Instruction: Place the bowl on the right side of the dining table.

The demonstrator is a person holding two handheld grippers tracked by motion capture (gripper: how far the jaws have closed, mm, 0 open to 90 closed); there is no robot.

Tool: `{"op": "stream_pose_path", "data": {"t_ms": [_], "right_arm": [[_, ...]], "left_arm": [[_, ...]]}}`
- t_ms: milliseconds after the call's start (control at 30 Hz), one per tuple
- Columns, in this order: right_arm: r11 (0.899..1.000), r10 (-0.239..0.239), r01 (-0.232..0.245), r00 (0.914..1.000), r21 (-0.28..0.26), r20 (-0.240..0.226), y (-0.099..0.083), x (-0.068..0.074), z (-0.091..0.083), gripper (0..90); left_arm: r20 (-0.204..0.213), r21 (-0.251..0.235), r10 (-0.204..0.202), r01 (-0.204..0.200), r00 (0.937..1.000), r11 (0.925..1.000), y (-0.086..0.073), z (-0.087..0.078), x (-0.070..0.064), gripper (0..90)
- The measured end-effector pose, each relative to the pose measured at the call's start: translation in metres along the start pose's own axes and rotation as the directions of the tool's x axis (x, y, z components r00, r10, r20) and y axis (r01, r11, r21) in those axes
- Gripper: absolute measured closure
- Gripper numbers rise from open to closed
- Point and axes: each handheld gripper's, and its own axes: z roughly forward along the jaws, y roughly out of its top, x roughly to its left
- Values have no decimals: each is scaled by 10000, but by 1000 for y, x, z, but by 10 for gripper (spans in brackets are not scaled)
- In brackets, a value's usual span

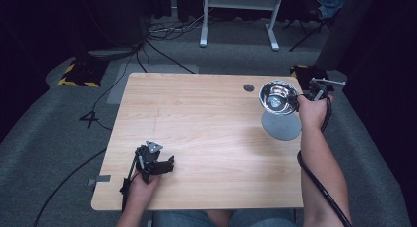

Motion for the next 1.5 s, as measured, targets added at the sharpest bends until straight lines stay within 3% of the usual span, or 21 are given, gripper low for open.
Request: {"op": "stream_pose_path", "data": {"t_ms": [267, 900, 1200, 1500], "right_arm": [[9971, 756, -755, 9962, -27, 424, -2, -16, 7, 862], [9882, 1529, -1512, 9829, -245, 1021, -7, -45, 22, 863], [9805, 1963, -1952, 9775, -218, 769, -14, -52, 33, 863], [9782, 2063, -2078, 9738, 61, 957, -24, -61, 45, 863]], "left_arm": [[44, -10, 4, -4, 10000, 10000, 0, 0, 0, 158], [45, -23, -7, 8, 10000, 10000, 0, 0, 0, 158], [36, -4, 39, -39, 10000, 10000, -1, -1, 0, 159], [40, -23, 34, -34, 10000, 10000, -1, -1, 0, 159]]}}
